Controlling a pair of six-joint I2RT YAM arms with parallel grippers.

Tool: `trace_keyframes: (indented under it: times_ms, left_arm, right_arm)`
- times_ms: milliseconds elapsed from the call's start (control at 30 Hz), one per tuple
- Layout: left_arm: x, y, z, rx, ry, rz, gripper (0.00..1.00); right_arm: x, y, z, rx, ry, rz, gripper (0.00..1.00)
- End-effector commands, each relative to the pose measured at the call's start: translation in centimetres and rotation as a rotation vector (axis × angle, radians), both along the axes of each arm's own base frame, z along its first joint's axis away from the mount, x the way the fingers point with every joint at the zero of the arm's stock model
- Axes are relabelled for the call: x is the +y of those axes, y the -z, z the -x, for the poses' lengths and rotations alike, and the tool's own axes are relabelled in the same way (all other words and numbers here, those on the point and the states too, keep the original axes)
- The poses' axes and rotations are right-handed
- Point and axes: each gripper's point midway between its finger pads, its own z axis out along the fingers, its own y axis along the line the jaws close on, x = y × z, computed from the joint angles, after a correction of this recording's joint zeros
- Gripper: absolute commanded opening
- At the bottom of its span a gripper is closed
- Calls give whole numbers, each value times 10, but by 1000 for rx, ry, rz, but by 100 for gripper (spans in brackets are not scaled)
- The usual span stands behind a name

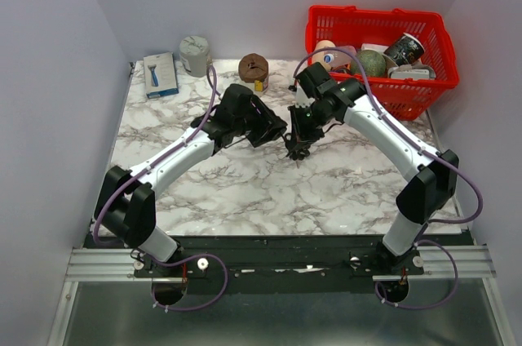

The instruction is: Unlock with the key

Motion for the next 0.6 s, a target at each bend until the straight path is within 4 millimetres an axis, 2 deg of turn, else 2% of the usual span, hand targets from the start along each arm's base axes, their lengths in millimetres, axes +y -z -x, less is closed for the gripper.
trace_keyframes:
  times_ms: [0, 200, 400, 567]
  left_arm:
    - [-49, -55, 74, 53, 344, 212, 0]
    - [-51, -53, 72, 59, 346, 214, 0]
    - [-50, -54, 75, 58, 352, 215, 0]
    - [-48, -54, 77, 58, 350, 219, 0]
  right_arm:
    - [25, -58, -112, -534, 95, -152, 1]
    - [32, -52, -110, -490, 119, -193, 1]
    - [57, -59, -110, -410, 114, -327, 1]
    - [50, -54, -116, -345, 188, -371, 1]
